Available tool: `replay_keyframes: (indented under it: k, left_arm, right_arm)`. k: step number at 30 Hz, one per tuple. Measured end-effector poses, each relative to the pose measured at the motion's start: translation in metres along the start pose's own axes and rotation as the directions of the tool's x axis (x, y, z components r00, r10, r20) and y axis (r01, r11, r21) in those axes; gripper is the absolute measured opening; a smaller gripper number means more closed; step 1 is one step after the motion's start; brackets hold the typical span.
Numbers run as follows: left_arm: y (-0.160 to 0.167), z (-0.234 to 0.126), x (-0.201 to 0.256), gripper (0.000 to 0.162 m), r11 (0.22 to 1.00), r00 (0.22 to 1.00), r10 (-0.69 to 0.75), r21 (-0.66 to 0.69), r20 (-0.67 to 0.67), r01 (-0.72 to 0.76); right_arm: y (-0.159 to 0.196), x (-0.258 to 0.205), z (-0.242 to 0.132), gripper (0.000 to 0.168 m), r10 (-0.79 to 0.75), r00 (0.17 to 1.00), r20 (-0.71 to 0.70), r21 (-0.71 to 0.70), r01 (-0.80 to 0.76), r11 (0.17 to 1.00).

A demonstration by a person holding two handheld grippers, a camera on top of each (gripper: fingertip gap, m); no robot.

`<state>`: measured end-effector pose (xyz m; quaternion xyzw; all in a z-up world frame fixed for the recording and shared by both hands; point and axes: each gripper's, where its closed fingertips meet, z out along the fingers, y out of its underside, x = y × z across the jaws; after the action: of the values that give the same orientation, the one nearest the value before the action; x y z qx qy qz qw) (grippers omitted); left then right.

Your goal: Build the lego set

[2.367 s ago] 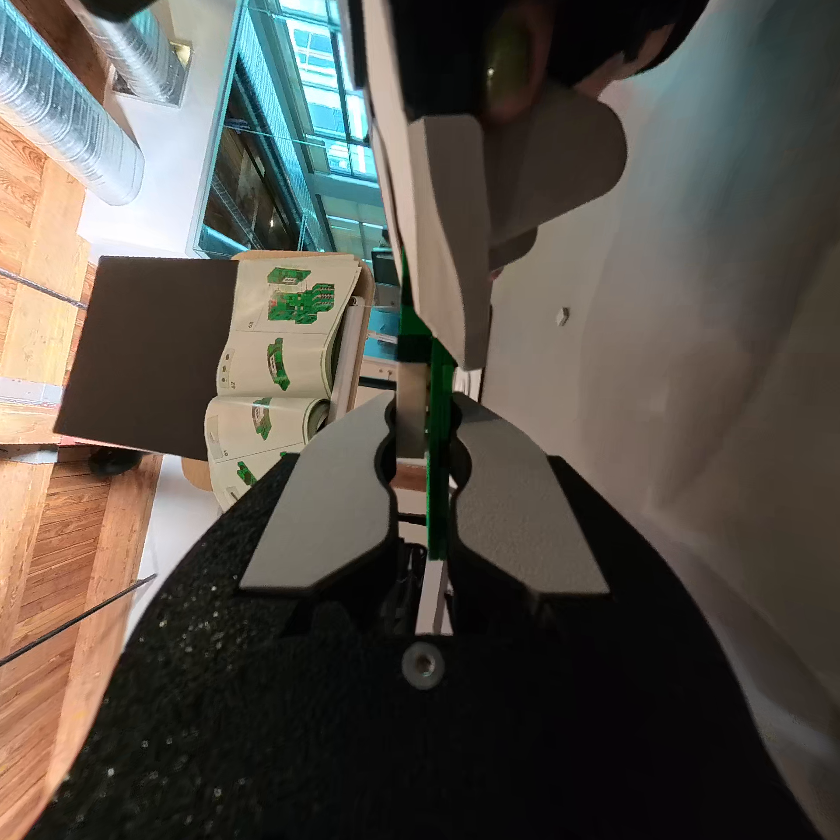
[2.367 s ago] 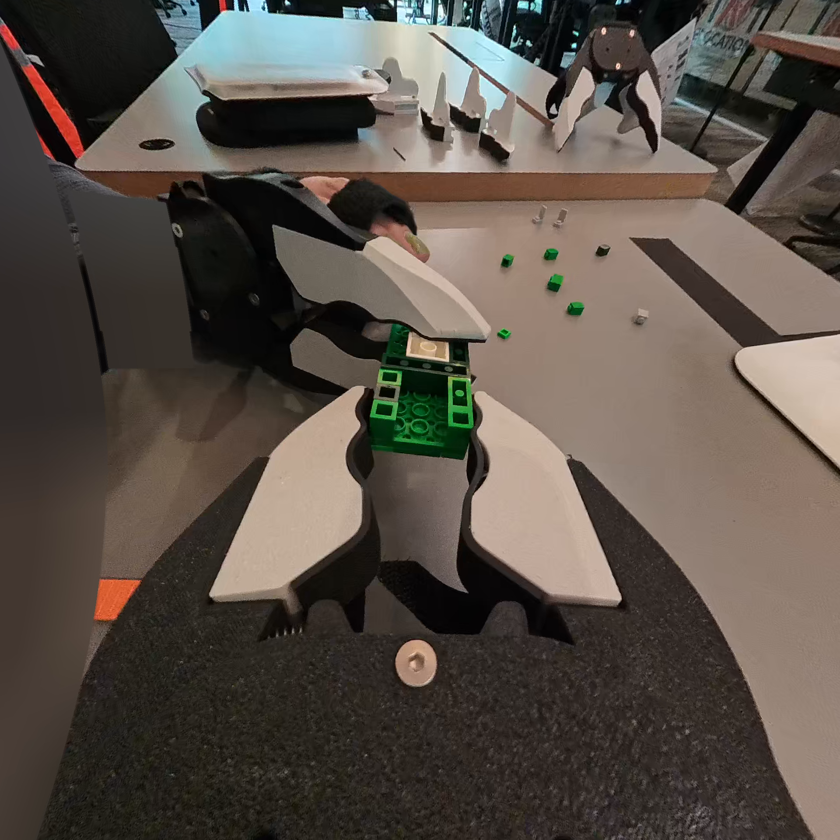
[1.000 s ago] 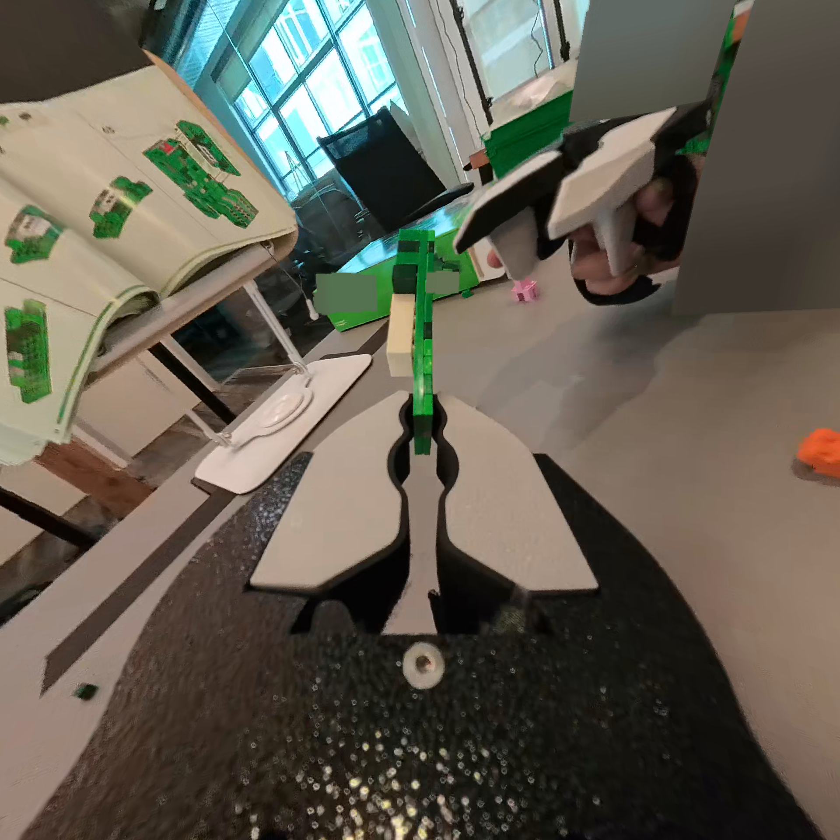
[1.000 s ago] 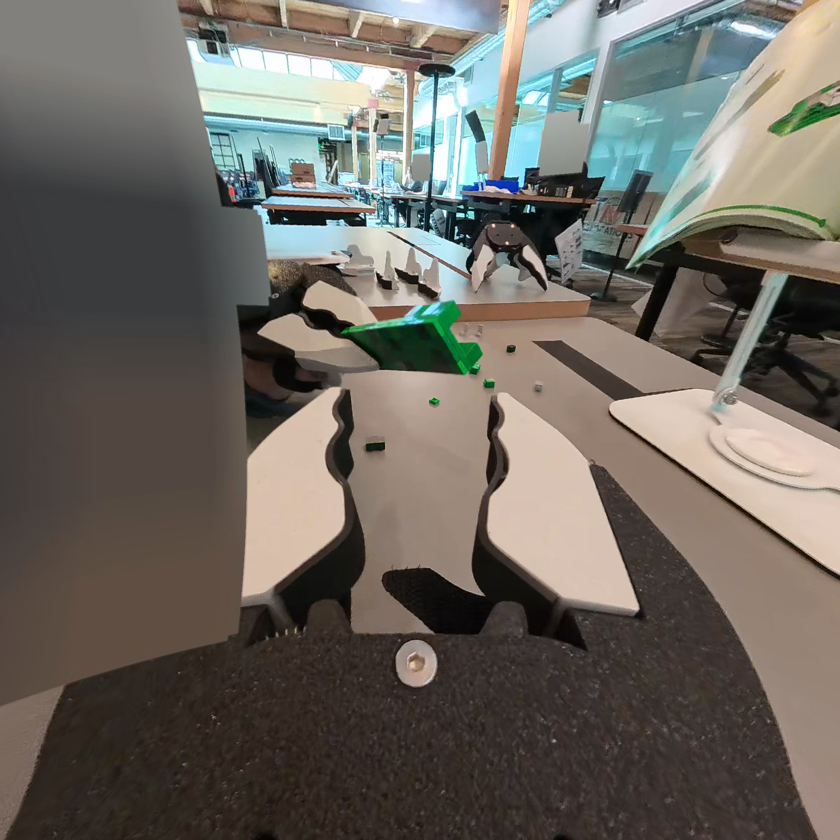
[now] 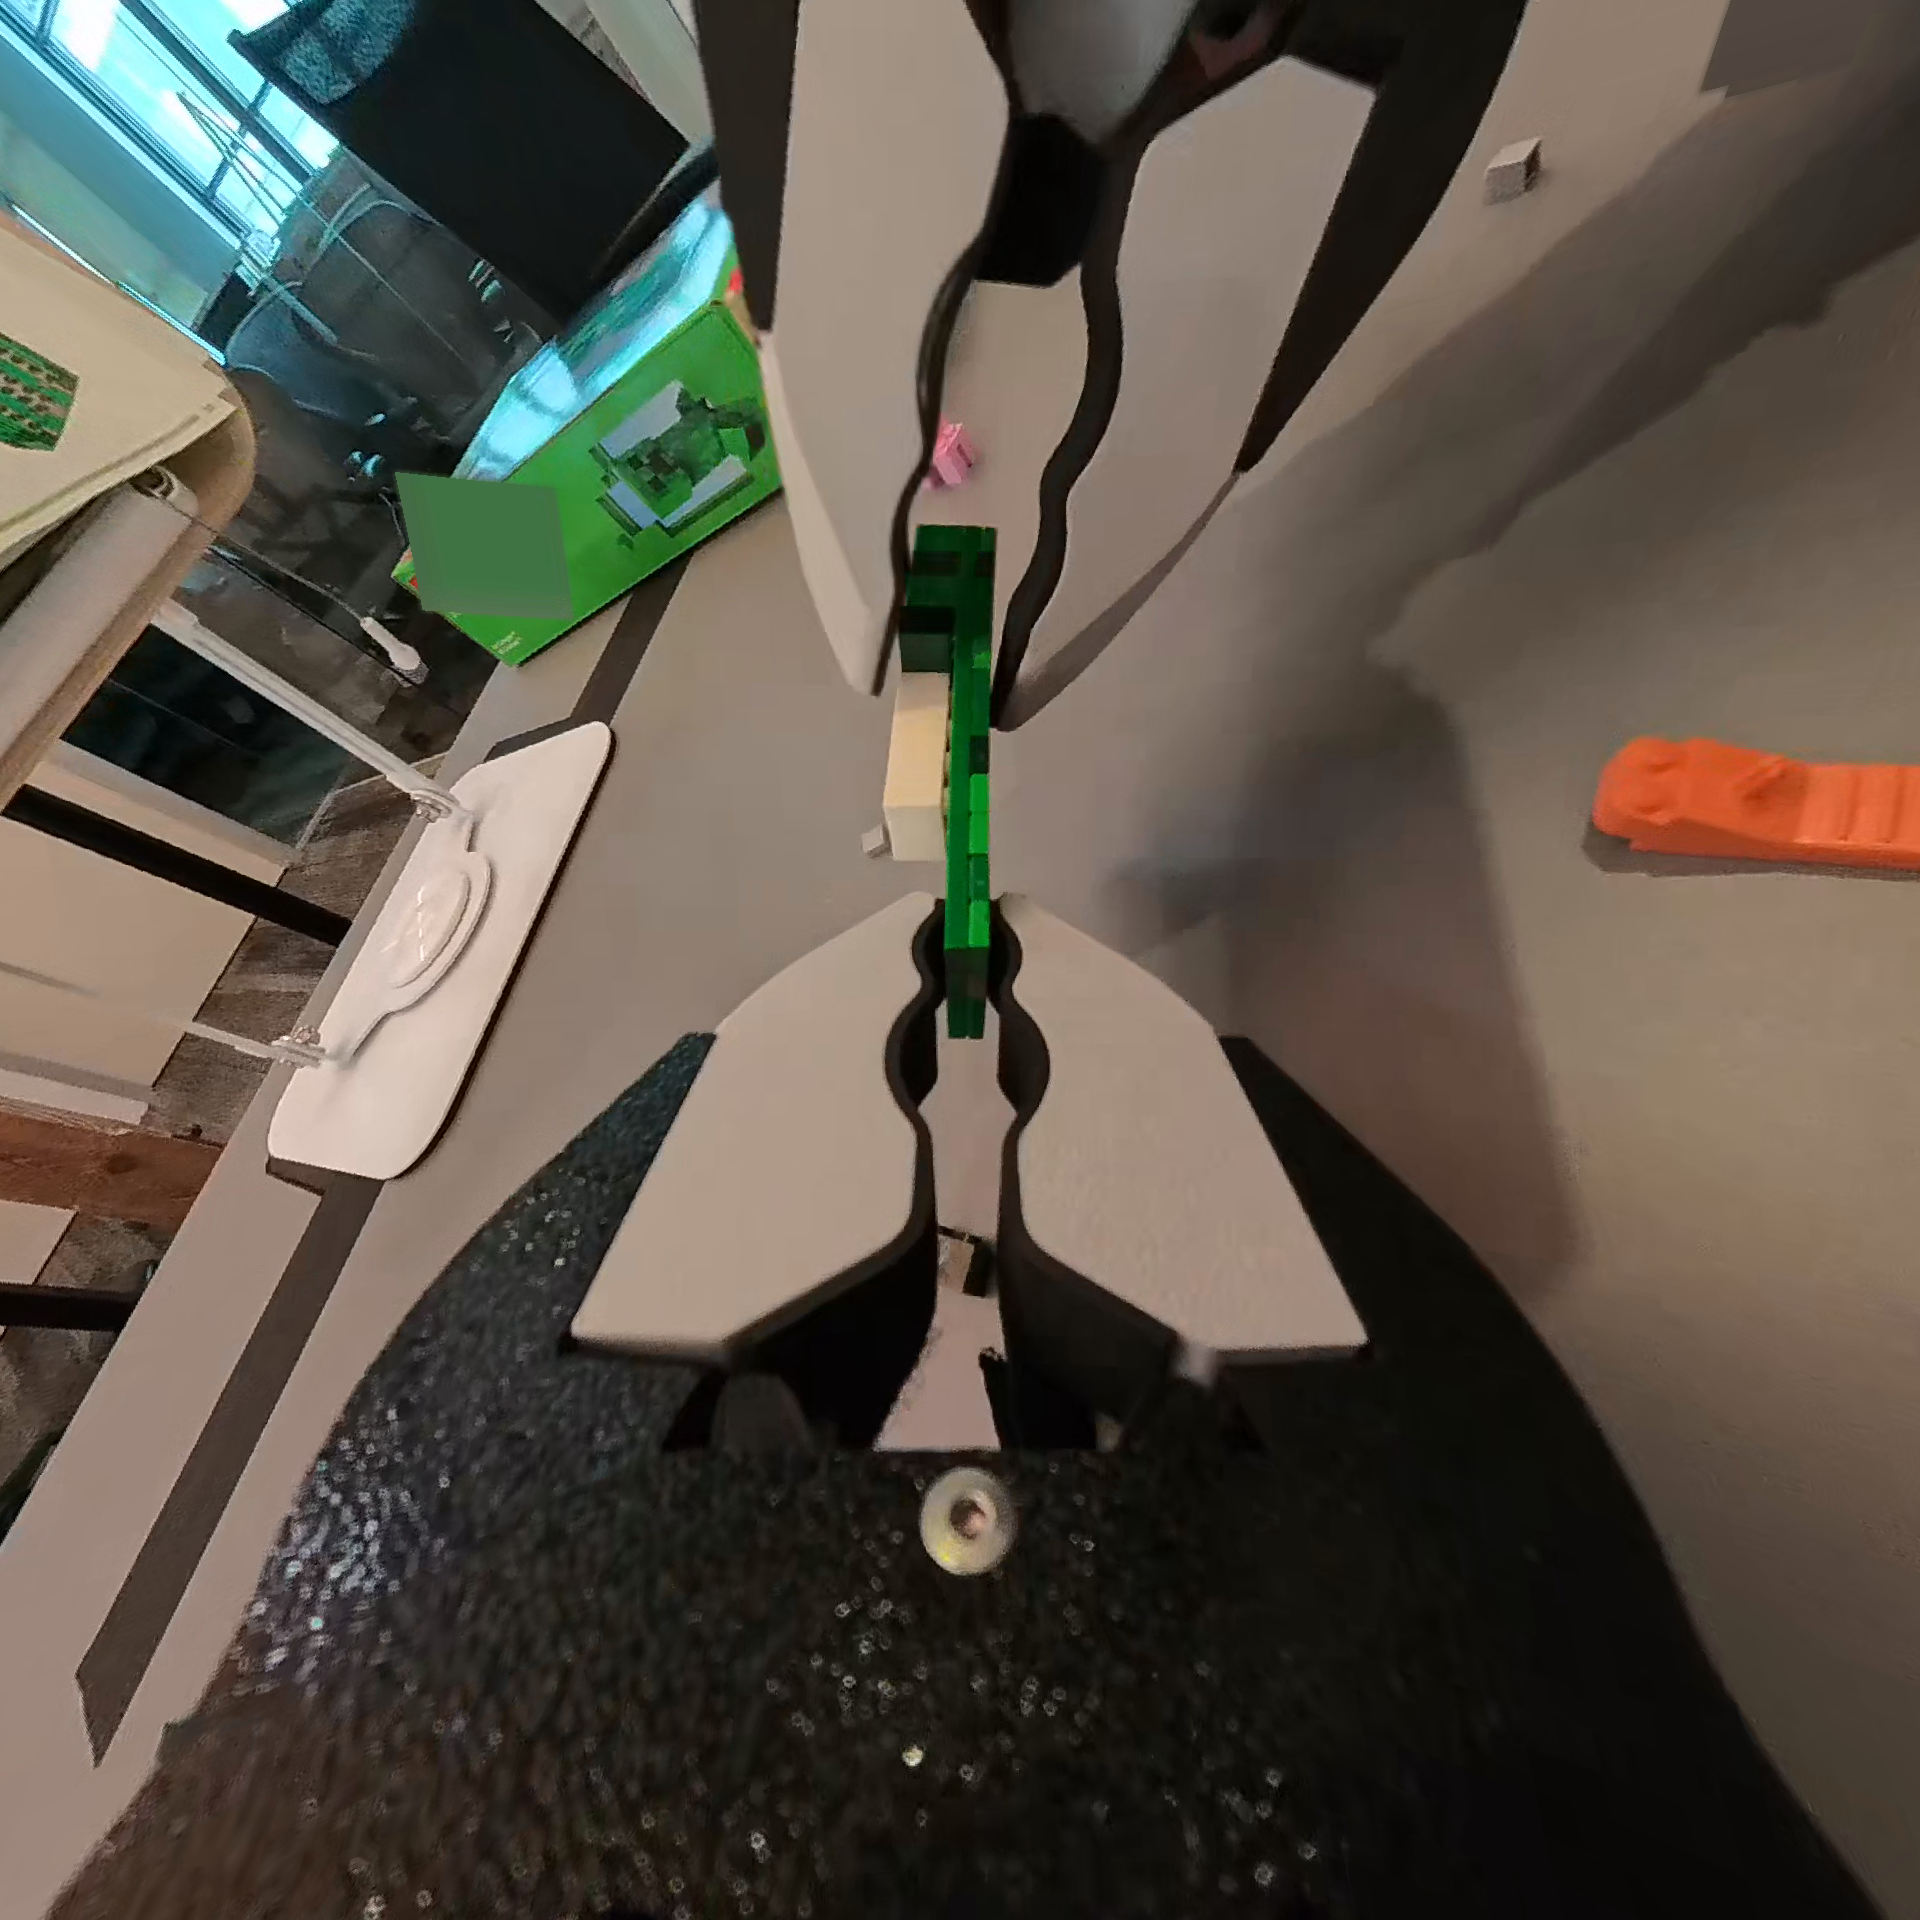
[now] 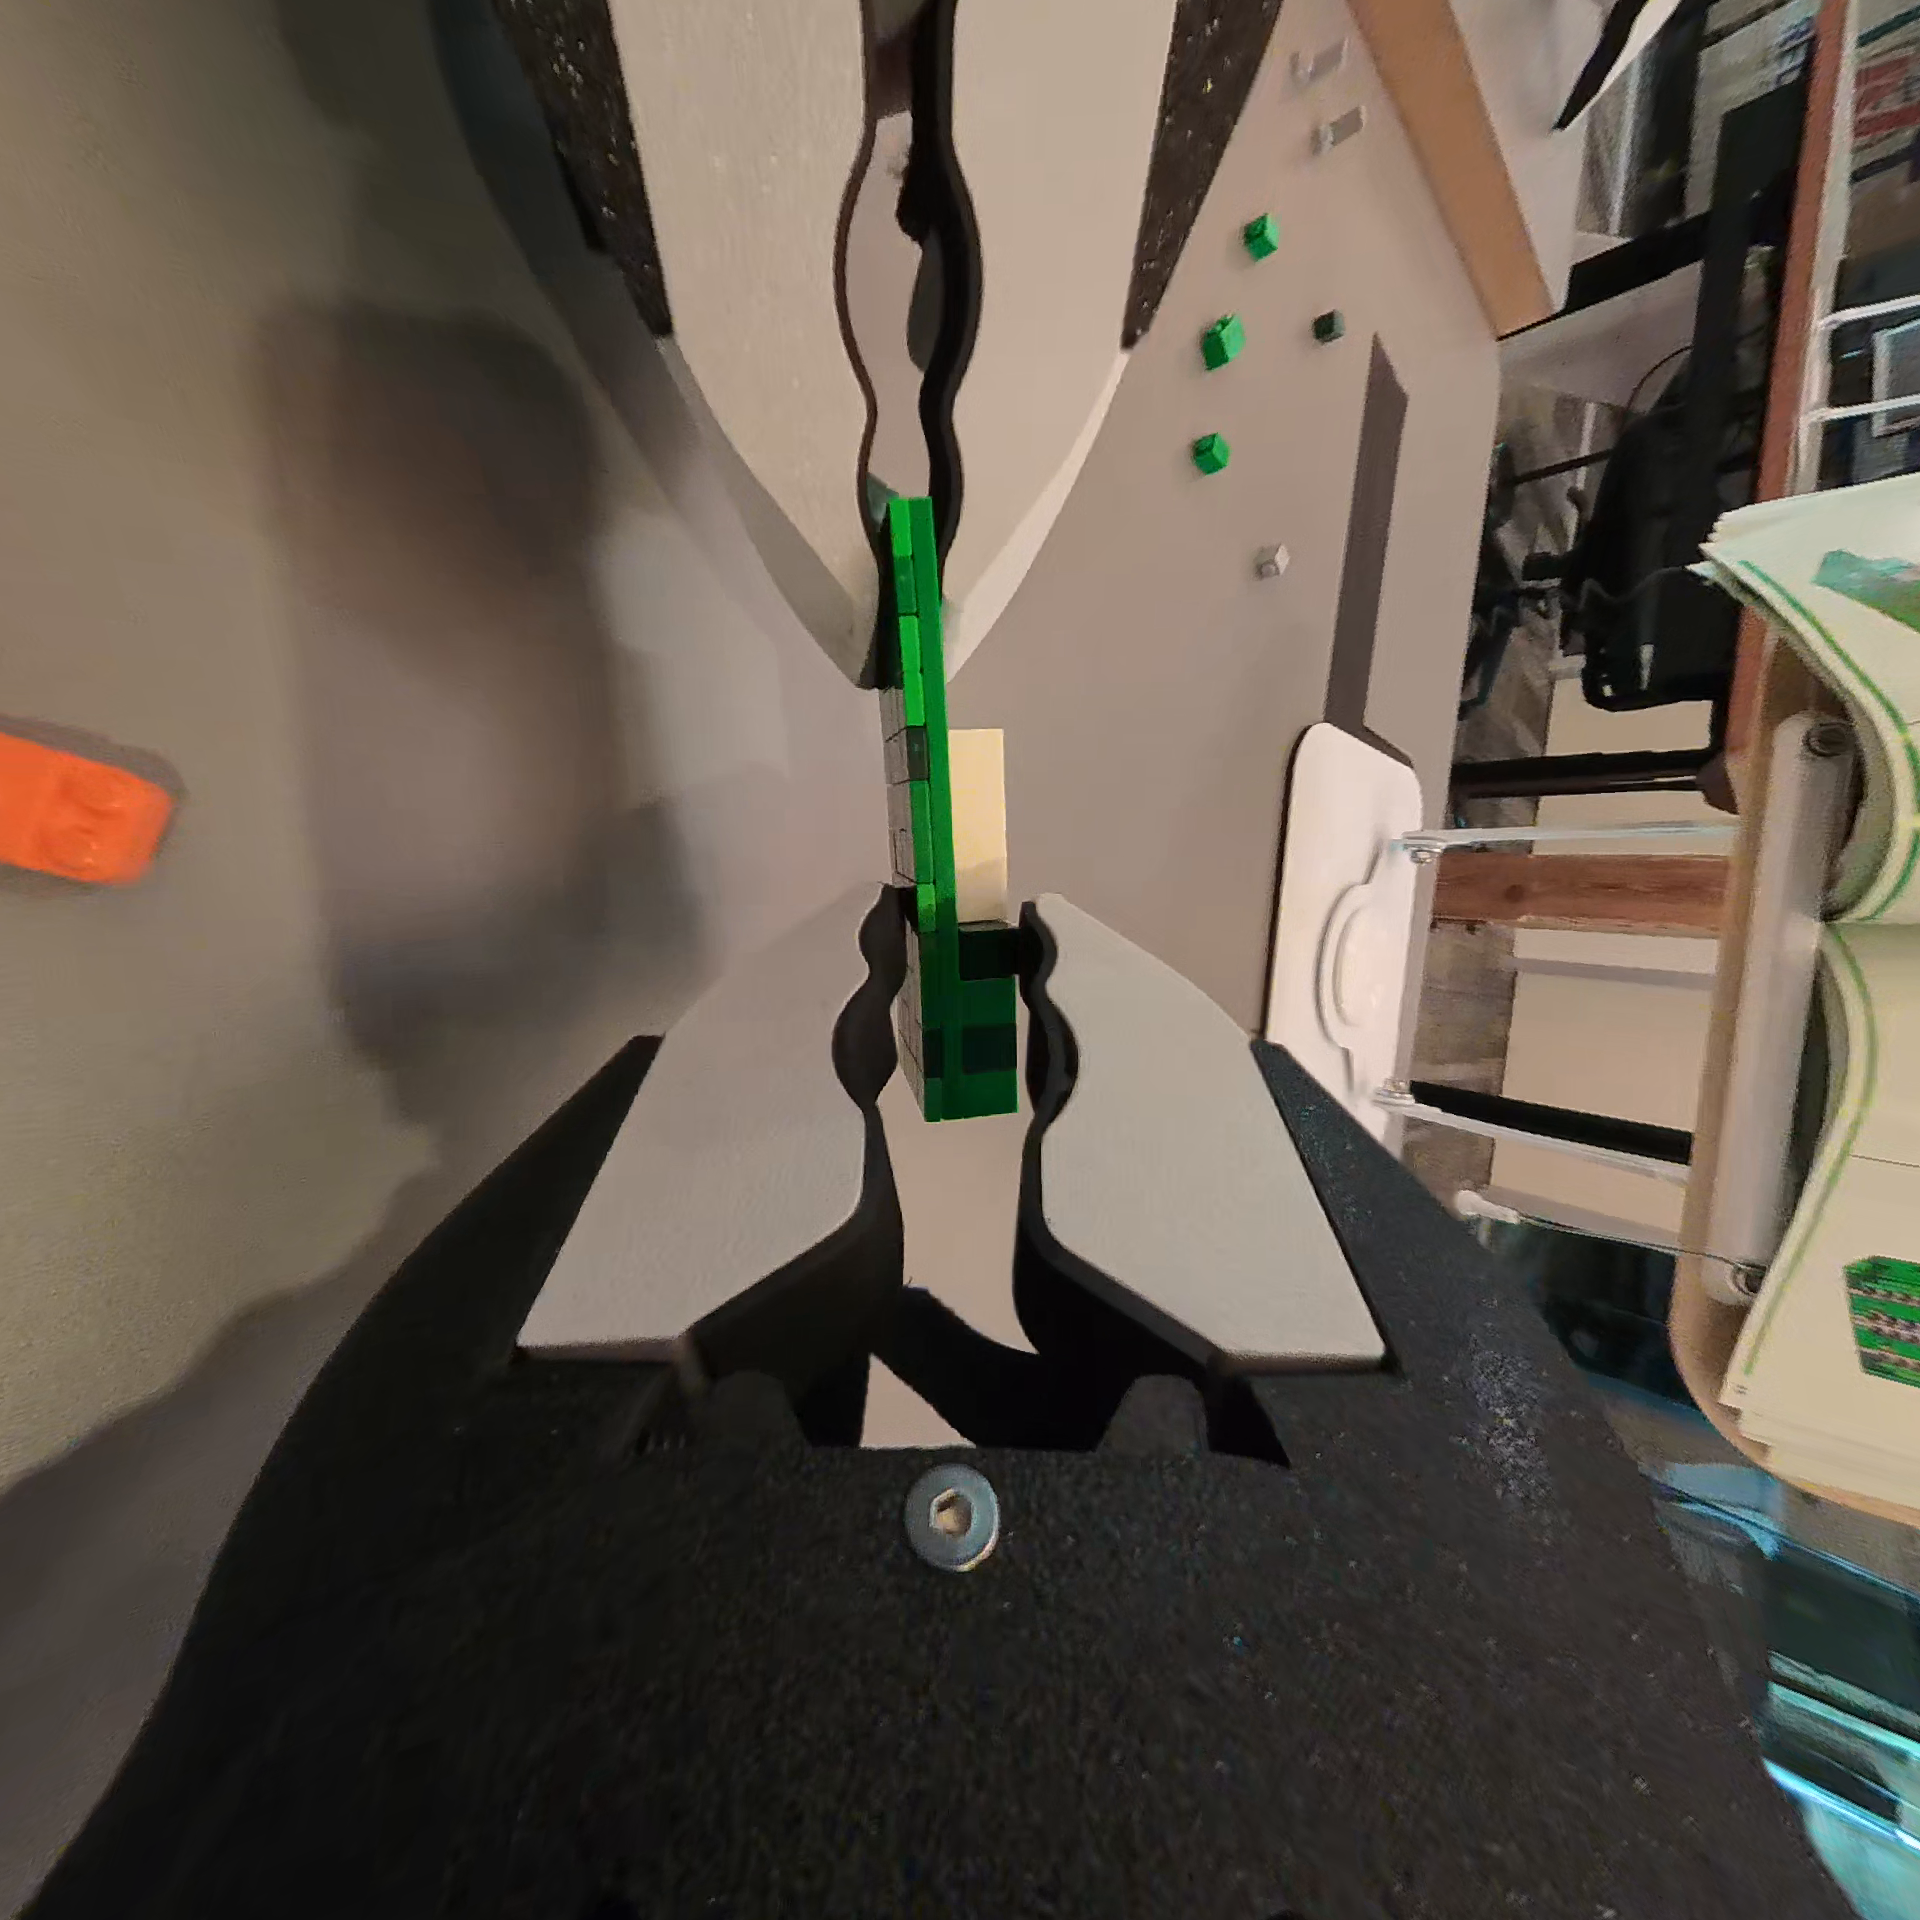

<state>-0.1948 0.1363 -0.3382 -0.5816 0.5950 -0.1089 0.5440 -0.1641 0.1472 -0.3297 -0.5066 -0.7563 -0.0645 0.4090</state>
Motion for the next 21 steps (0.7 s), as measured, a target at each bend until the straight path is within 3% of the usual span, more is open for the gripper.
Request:
replay_keyframes:
  k: [12, 15, 17, 19, 21]
  left_arm:
    - [0.003, 0.002, 0.005, 0.006, 0.999, 0.999, 0.038, -0.022, -0.012, -0.039]
    - [0.005, 0.0, -0.005, 0.006, 1.0, 0.999, 0.027, -0.005, 0.035, -0.027]
    - [0.003, -0.01, -0.024, 0.006, 0.998, 0.993, -0.027, 0.055, 0.115, 0.021]
    - [-0.008, -0.025, -0.042, 0.006, 0.969, 0.977, -0.167, 0.202, 0.129, 0.139]
    - [-0.038, -0.05, -0.062, 0.006, 0.828, 0.932, -0.362, 0.464, 0.011, 0.316]
  right_arm:
    - [0.005, -0.01, 0.003, 0.017, -0.015, 0.998, 0.063, -0.002, 0.015, 1.0]
    - [-0.001, 0.007, 0.004, 0.02, 0.048, 0.998, -0.039, 0.07, -0.045, 0.997]
    - [-0.015, 0.037, -0.014, 0.032, 0.081, 0.972, -0.221, 0.179, -0.041, 0.983]
    - [-0.032, 0.056, -0.037, 0.044, 0.237, 0.947, -0.218, 0.349, -0.151, 0.925]
    - [-0.044, 0.08, -0.059, 0.056, 0.401, 0.895, -0.195, 0.508, -0.257, 0.822]
